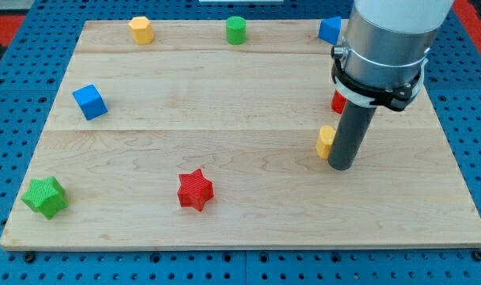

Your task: Move the red star towards the center of the board

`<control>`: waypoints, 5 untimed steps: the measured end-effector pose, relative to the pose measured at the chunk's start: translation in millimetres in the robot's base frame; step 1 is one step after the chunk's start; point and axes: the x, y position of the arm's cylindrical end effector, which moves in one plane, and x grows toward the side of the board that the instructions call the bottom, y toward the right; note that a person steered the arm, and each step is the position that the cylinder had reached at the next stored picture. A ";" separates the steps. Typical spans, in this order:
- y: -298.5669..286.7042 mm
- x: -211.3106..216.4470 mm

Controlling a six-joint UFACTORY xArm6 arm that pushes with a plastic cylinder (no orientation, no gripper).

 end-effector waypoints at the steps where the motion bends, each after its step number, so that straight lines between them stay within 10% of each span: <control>1: -17.2 46.6; 5: -213.9 65.0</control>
